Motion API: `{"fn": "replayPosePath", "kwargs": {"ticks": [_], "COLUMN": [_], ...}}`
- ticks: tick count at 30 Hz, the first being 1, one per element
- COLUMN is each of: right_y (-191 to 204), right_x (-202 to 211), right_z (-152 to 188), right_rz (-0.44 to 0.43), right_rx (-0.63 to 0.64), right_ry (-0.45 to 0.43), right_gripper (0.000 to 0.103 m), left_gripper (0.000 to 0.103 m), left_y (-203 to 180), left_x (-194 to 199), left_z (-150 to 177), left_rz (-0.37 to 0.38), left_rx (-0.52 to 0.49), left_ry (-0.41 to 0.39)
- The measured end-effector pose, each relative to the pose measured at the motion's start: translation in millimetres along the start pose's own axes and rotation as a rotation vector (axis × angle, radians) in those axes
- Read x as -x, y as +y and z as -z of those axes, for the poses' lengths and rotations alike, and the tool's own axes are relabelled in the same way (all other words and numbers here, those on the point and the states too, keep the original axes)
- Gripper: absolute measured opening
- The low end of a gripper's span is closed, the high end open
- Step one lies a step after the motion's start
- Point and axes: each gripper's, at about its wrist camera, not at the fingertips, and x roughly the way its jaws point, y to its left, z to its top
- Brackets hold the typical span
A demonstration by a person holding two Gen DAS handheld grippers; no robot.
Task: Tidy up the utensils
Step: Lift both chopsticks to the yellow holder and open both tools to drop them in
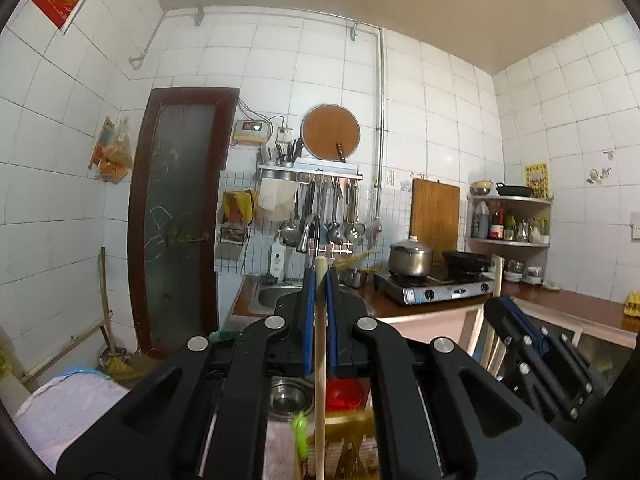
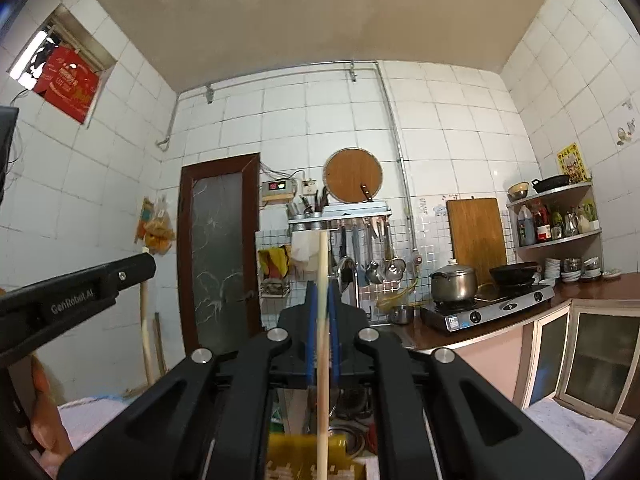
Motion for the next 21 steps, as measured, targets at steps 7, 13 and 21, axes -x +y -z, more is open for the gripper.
{"fn": "replayPosePath", "kwargs": {"ticks": [7, 13, 21], "right_y": [-1.8, -3.0, -6.3], "right_x": [-48.3, -62.3, -49.3], "right_z": [35.9, 70.9, 78.8], "right_rz": [0.02, 0.018, 0.045], "right_rx": [0.045, 0.069, 0.126], "right_ry": [-0.001, 0.062, 0.156], "right_gripper": [0.006, 0.006, 0.025], "left_gripper": [0.004, 0.004, 0.025], "left_y": [-3.8, 9.0, 20.2], "left_x": [-59.1, -86.7, -66.8], "left_z": [34.9, 85.2, 90.6], "left_rz": [-0.017, -0.039, -0.049], "left_rx": [0.026, 0.05, 0.037], "left_ry": [-0.005, 0.088, 0.148]}}
